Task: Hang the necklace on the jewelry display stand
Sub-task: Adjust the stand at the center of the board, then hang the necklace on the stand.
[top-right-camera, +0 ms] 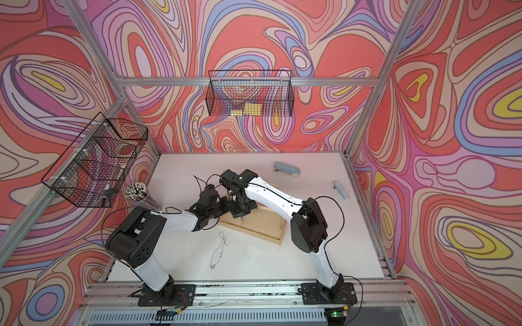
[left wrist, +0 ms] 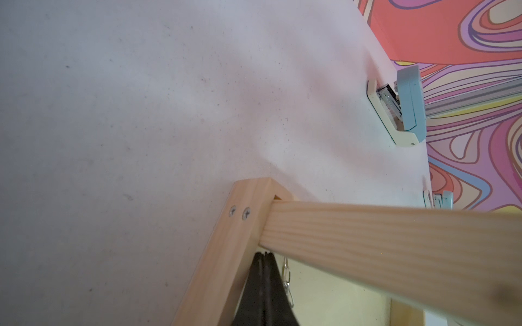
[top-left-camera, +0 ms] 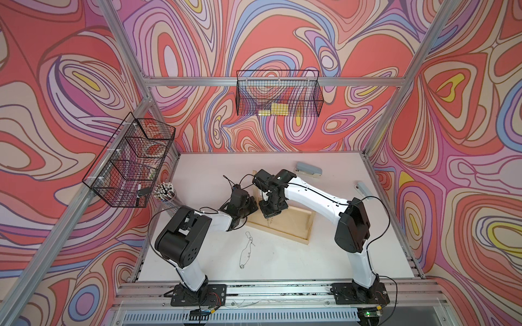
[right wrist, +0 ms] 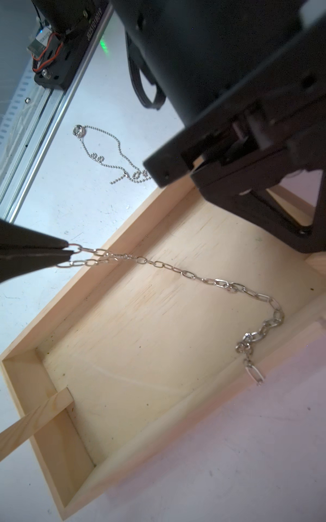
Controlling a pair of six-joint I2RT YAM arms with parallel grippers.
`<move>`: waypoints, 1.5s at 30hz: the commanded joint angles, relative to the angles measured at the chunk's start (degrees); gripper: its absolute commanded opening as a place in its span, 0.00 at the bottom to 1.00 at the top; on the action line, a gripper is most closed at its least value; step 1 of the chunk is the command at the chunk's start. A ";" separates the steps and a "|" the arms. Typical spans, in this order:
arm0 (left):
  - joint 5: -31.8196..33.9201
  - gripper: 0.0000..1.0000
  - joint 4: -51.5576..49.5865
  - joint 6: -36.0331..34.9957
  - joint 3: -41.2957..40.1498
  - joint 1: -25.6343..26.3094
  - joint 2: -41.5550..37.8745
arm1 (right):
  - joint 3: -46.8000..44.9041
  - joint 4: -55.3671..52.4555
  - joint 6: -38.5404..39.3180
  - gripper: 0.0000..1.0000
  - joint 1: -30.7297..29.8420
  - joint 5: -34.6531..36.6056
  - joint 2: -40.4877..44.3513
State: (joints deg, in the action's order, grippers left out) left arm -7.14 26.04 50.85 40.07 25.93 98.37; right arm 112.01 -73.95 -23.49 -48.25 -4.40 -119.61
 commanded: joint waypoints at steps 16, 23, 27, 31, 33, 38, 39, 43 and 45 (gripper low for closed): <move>2.22 0.00 -4.55 -2.00 2.92 0.39 -0.57 | -0.07 -8.84 -3.02 0.00 -2.71 0.93 11.92; 0.47 0.00 -8.98 -3.38 5.43 0.40 -2.42 | 9.63 -12.24 0.41 0.00 -2.65 4.60 11.33; 0.51 0.00 -11.47 -3.60 5.71 0.37 -4.32 | 15.93 -13.21 2.25 0.00 -2.63 7.95 10.50; 1.36 0.00 -13.74 -4.21 5.36 0.35 -7.03 | 24.52 -13.59 4.89 0.00 -2.29 13.56 9.41; 1.58 0.00 -15.05 -4.52 5.49 0.35 -8.23 | 28.18 -13.08 6.06 0.00 -1.47 15.46 8.86; 2.16 0.00 -17.05 -5.14 5.80 0.41 -10.47 | 30.50 -8.80 9.84 0.00 1.44 19.24 9.21; 2.47 0.00 -17.51 -5.23 5.89 0.40 -10.68 | 29.63 -7.12 10.85 0.00 1.65 20.00 9.62; 2.65 0.00 -18.54 -5.32 6.19 0.40 -11.09 | 28.58 -2.56 13.18 0.00 3.20 20.99 10.13; 2.83 0.00 -19.07 -5.32 6.33 0.35 -11.36 | 30.00 -1.61 14.21 0.00 3.79 21.42 9.68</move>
State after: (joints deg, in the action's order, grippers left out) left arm -5.43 9.37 46.68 45.06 26.26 88.47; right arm 140.77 -79.57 -12.34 -45.04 14.66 -109.75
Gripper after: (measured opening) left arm 0.045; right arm 0.048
